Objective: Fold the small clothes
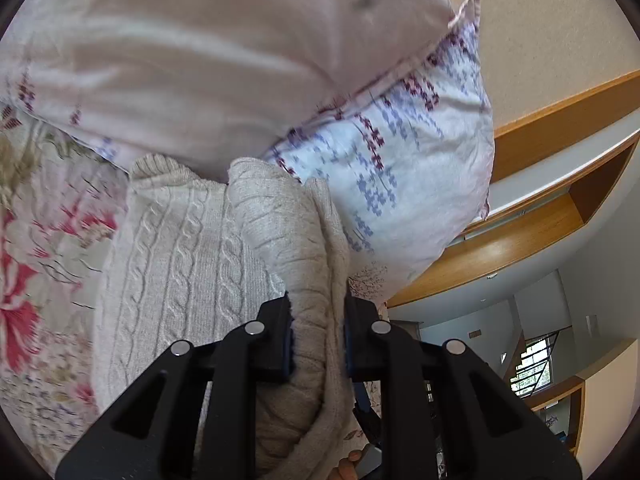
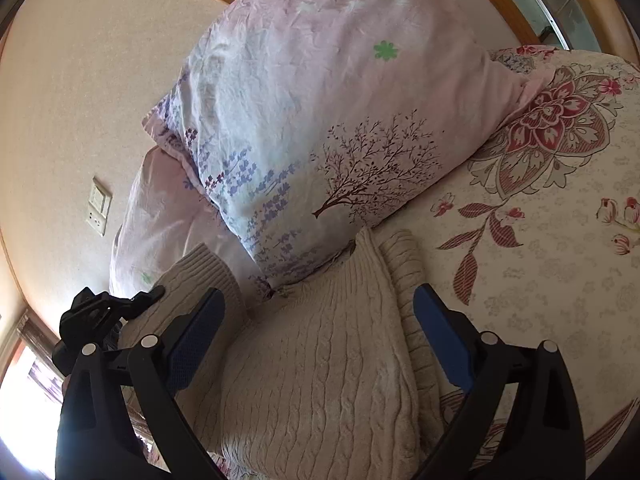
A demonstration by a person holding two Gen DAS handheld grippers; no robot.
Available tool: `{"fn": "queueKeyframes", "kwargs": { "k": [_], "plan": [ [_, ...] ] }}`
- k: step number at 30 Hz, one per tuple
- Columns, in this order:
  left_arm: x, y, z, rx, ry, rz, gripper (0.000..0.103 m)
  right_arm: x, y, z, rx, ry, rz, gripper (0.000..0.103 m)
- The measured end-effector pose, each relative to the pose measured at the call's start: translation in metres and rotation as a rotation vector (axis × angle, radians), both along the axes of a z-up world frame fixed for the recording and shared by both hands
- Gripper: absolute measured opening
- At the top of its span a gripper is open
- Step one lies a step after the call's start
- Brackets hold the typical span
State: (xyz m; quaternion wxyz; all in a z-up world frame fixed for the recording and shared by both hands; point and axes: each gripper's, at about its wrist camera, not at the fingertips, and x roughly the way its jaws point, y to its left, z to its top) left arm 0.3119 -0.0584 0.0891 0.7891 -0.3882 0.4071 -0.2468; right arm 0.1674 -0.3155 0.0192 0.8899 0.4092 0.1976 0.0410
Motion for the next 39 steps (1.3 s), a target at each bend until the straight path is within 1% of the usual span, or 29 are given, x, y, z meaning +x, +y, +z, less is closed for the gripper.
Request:
{"fn": "queueKeyframes", "kwargs": {
  "k": [2, 5, 8, 11, 13, 14, 15, 16, 17, 18, 19, 20, 22, 24, 25, 28, 30, 31, 33, 34, 36, 37, 38, 39],
  "plan": [
    [0.003, -0.035, -0.012, -0.010, 0.019, -0.048, 0.017, -0.002, -0.005, -0.001, 0.009, 0.001, -0.021, 0.097],
    [0.002, -0.090, -0.036, -0.025, 0.068, -0.153, 0.017, -0.004, -0.013, -0.005, 0.030, 0.011, -0.048, 0.097],
    [0.000, -0.129, -0.060, -0.033, 0.116, -0.238, 0.017, -0.006, -0.020, -0.009, 0.054, 0.024, -0.072, 0.097],
    [0.001, -0.140, -0.072, -0.096, 0.140, -0.298, 0.022, -0.007, -0.026, -0.013, 0.086, 0.031, -0.082, 0.097],
    [0.002, -0.133, -0.070, -0.182, 0.132, -0.324, 0.023, -0.007, -0.029, -0.016, 0.108, 0.038, -0.081, 0.097],
    [0.001, -0.126, -0.065, -0.214, 0.113, -0.328, 0.024, -0.007, -0.030, -0.017, 0.118, 0.042, -0.077, 0.097],
    [-0.002, -0.116, -0.057, -0.221, 0.084, -0.329, 0.033, -0.007, -0.031, -0.019, 0.123, 0.047, -0.074, 0.097],
    [-0.005, -0.107, -0.049, -0.207, 0.050, -0.324, 0.043, -0.006, -0.030, -0.019, 0.124, 0.054, -0.073, 0.097],
    [-0.009, -0.097, -0.041, -0.186, 0.015, -0.317, 0.048, -0.006, -0.030, -0.020, 0.124, 0.061, -0.072, 0.097],
    [-0.014, -0.086, -0.034, -0.159, -0.019, -0.309, 0.057, -0.006, -0.031, -0.020, 0.129, 0.062, -0.068, 0.097],
    [-0.020, -0.075, -0.027, -0.123, -0.047, -0.299, 0.063, -0.006, -0.031, -0.020, 0.134, 0.062, -0.064, 0.097],
    [-0.024, -0.064, -0.023, -0.084, -0.064, -0.291, 0.065, -0.006, -0.031, -0.021, 0.140, 0.066, -0.058, 0.097],
    [-0.034, -0.040, -0.021, -0.006, -0.087, -0.268, 0.074, -0.006, -0.030, -0.021, 0.144, 0.088, -0.038, 0.097],
    [-0.038, -0.018, -0.022, 0.079, -0.107, -0.245, 0.078, -0.003, -0.029, -0.022, 0.157, 0.136, 0.017, 0.097],
    [-0.043, -0.003, -0.026, 0.120, -0.116, -0.239, 0.078, 0.000, -0.028, -0.022, 0.163, 0.165, 0.047, 0.097],
    [-0.049, 0.013, -0.039, 0.225, -0.115, -0.232, 0.078, 0.008, -0.031, -0.020, 0.163, 0.245, 0.095, 0.094],
    [-0.048, 0.020, -0.055, 0.247, -0.076, -0.239, 0.078, 0.012, -0.038, -0.020, 0.189, 0.279, 0.109, 0.086],
    [-0.047, 0.022, -0.062, 0.235, -0.051, -0.250, 0.078, 0.014, -0.041, -0.020, 0.205, 0.287, 0.116, 0.079],
    [-0.047, 0.023, -0.072, 0.201, -0.021, -0.278, 0.077, 0.020, -0.046, -0.020, 0.212, 0.312, 0.121, 0.068],
    [-0.048, 0.019, -0.074, 0.197, -0.020, -0.290, 0.077, 0.023, -0.046, -0.020, 0.206, 0.330, 0.125, 0.066],
    [-0.050, 0.014, -0.075, 0.204, -0.033, -0.302, 0.077, 0.031, -0.043, -0.022, 0.170, 0.371, 0.136, 0.045],
    [-0.049, 0.010, -0.075, 0.206, -0.038, -0.305, 0.076, 0.035, -0.040, -0.021, 0.131, 0.392, 0.140, 0.026],
    [-0.049, 0.009, -0.076, 0.214, -0.040, -0.303, 0.076, 0.037, -0.036, -0.018, 0.082, 0.401, 0.132, 0.022],
    [-0.050, 0.009, -0.077, 0.223, -0.047, -0.300, 0.074, 0.038, -0.032, -0.012, 0.025, 0.393, 0.123, 0.015]
  ]
}}
